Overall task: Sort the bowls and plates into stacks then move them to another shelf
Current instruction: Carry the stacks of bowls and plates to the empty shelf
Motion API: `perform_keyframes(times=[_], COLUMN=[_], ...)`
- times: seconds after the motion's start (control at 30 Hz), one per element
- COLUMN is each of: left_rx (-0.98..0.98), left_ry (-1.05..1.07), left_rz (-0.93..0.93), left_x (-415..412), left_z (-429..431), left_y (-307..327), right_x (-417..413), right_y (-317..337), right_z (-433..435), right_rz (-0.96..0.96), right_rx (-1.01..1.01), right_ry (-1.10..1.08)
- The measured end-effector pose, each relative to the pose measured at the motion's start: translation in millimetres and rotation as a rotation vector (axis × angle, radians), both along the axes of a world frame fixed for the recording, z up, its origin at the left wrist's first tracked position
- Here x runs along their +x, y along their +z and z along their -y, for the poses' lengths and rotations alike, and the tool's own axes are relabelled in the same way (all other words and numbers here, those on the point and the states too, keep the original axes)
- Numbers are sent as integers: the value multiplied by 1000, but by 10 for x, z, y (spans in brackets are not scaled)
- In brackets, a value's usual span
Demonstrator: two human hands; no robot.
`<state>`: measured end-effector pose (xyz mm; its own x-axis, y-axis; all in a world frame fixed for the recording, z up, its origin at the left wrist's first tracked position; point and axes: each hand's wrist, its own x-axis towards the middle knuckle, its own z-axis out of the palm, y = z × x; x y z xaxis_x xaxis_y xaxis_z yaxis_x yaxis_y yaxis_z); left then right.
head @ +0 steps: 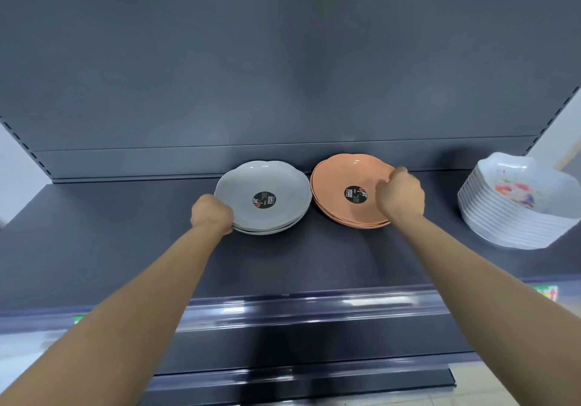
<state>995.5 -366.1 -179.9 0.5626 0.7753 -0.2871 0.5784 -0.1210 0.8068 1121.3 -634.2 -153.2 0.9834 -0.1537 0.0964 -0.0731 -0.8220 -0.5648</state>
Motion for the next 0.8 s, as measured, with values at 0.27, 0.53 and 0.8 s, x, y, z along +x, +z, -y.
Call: perform_keyframes(times=[0.27,0.53,0.8], left_rx=[-35,-117,-134], left_ry=[6,-31,-109], left_rz=[62,120,91], left_x=[9,0,13], left_z=[-102,-221,-292], left_y=[81,106,108], right_x=[-351,-424,-386], right_y=[148,101,17], right_z=[-699,-919,-1060], right_rz=[-145,-270,-331], right_rx=[-113,-51,-47], right_ry=[437,432,398])
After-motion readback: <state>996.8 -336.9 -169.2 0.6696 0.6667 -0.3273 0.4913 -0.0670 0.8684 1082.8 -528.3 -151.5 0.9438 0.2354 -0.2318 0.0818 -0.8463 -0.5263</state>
